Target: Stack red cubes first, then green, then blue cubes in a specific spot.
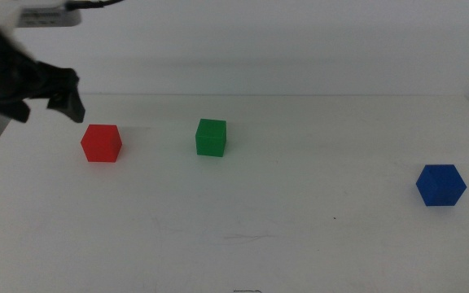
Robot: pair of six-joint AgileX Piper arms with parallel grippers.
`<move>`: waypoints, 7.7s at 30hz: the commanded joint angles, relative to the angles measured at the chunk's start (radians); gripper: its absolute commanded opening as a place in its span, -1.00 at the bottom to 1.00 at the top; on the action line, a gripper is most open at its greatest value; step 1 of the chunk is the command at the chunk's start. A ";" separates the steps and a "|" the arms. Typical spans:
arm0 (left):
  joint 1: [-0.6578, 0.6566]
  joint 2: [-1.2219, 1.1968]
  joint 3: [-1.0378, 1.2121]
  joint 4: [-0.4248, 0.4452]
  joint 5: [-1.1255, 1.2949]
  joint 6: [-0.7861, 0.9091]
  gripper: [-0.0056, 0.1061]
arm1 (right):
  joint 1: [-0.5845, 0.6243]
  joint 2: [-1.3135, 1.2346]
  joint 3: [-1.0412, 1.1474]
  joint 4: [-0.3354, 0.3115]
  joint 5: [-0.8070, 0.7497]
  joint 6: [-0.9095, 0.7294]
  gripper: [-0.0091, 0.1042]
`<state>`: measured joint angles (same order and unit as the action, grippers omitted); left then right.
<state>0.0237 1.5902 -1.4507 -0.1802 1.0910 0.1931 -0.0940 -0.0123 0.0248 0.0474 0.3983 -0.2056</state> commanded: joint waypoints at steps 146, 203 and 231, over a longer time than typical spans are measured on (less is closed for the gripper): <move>-0.497 0.656 -0.629 0.368 -0.227 -0.605 0.78 | 0.000 -0.020 -0.015 -0.008 -0.073 -0.002 0.82; -0.878 0.242 0.009 0.608 -0.283 -1.317 -0.93 | 0.000 -0.020 -0.015 -0.008 -0.073 -0.002 0.82; -0.878 0.276 0.009 0.658 -0.309 -1.327 -0.93 | 0.000 -0.020 -0.015 -0.008 -0.073 -0.002 0.82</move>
<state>-0.8517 1.9197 -1.4177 0.4458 0.8055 -1.1302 -0.0930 -0.0123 0.0248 0.0474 0.3983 -0.2056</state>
